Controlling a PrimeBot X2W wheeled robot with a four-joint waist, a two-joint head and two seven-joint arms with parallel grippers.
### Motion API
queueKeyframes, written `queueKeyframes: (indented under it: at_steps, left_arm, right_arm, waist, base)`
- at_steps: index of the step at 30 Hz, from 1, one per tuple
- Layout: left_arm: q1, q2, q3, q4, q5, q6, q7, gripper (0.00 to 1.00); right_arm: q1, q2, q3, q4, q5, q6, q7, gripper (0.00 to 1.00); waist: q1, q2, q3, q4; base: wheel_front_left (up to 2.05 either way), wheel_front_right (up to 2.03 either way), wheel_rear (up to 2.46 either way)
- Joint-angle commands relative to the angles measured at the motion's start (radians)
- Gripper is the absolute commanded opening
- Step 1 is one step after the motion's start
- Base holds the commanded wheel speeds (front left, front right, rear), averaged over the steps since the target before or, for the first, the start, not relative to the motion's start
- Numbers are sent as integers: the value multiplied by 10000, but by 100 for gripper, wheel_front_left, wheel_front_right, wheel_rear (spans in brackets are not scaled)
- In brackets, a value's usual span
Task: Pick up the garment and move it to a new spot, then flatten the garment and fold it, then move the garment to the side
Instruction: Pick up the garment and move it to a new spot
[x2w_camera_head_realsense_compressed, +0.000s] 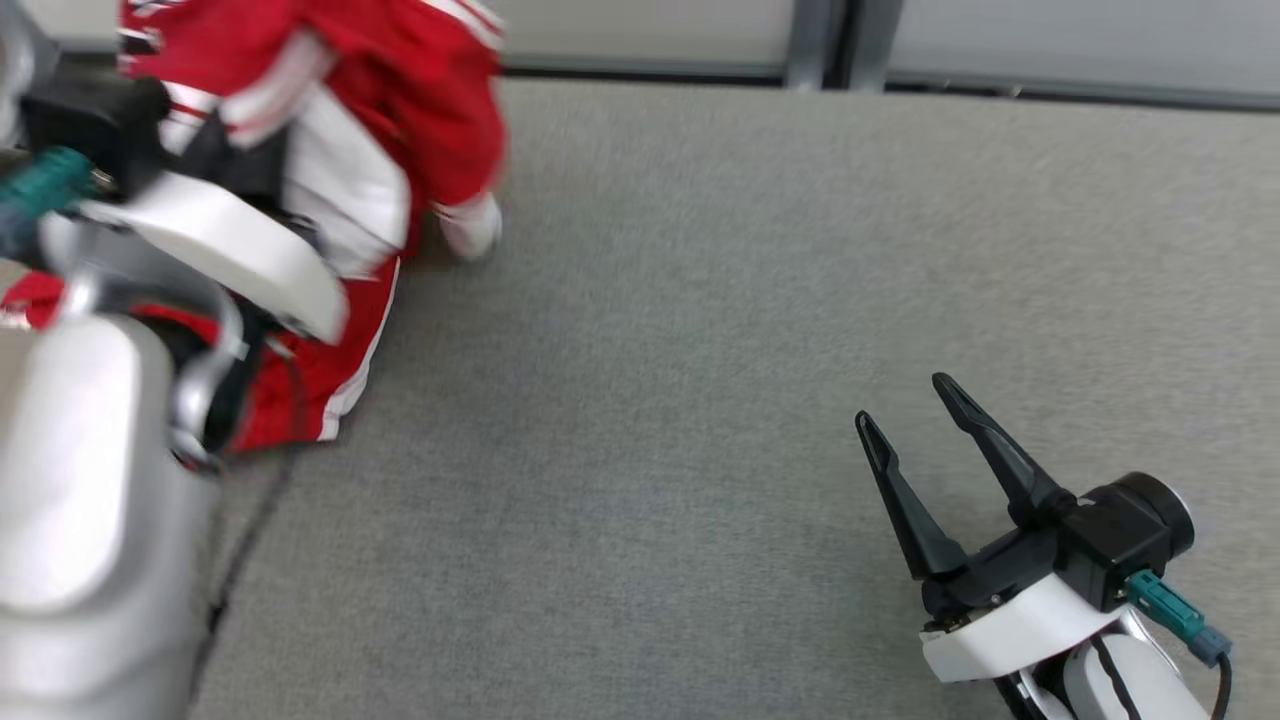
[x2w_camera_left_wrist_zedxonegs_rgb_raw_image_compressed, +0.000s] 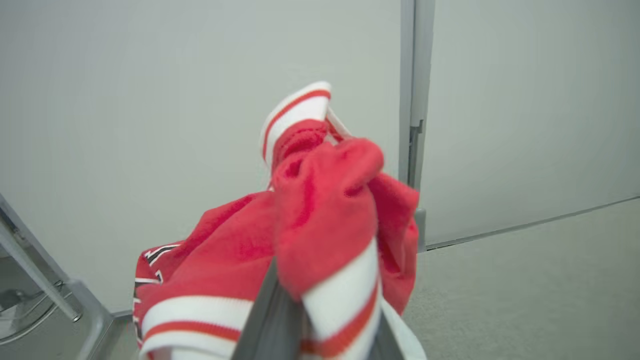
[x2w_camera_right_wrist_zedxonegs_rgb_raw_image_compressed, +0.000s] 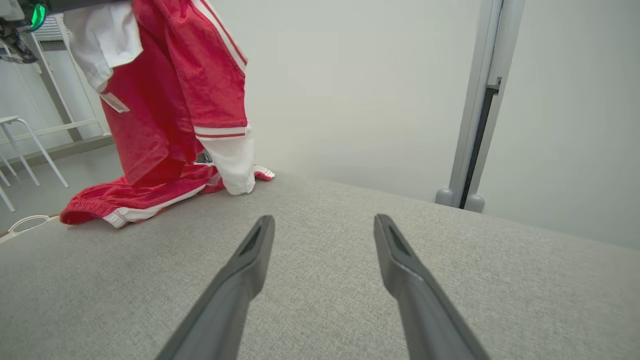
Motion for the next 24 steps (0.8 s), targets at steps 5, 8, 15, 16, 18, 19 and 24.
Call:
queueKeyframes:
  at_steps: [5,8,15,16,18,19,24]
  left_arm:
    - [1563,-356,-1016,-3930,-635,-5,1482,0]
    - [1975,-582,-1612,-5339,-783,70,2154,0]
    - [1988,-1003,-2544,-5443,-729,240,2995,0]
    - [1943,-1006,-2588,-5054,-663,277,3029,0]
    - [1889,-1085,-2667,-4042,-592,344,2993,0]
    - [1796,-1116,-2723,-3419,-481,342,2887,0]
    - [1538,-1552,-2821,282,-345,419,1680,0]
  right_arm:
    - [281,200,-207,-123,-50,-3,-4,100]
    - [296,263,-309,-220,-60,-3,-5,100]
    - [258,582,-665,-425,20,-1,-4,100]
    - [279,634,-676,-416,42,-3,-4,100]
    - [332,759,-778,-409,86,-3,-4,100]
    - [369,815,-891,-411,109,-3,-4,100]
    - [483,1040,-1033,-383,203,-1,-4,100]
  waist:
    - [0,0,-1003,-1378]
    - [0,0,-1020,-2057]
    - [0,0,-694,-3850]
    - [0,0,-640,-4115]
    - [0,0,-510,-4609]
    - [0,0,-460,-4781]
    - [0,0,-252,-5519]
  base:
    - [0,0,0]
    - [0,0,0]
    - [0,0,0]
    - [0,0,0]
    - [0,0,0]
    - [0,0,0]
    - [0,0,0]
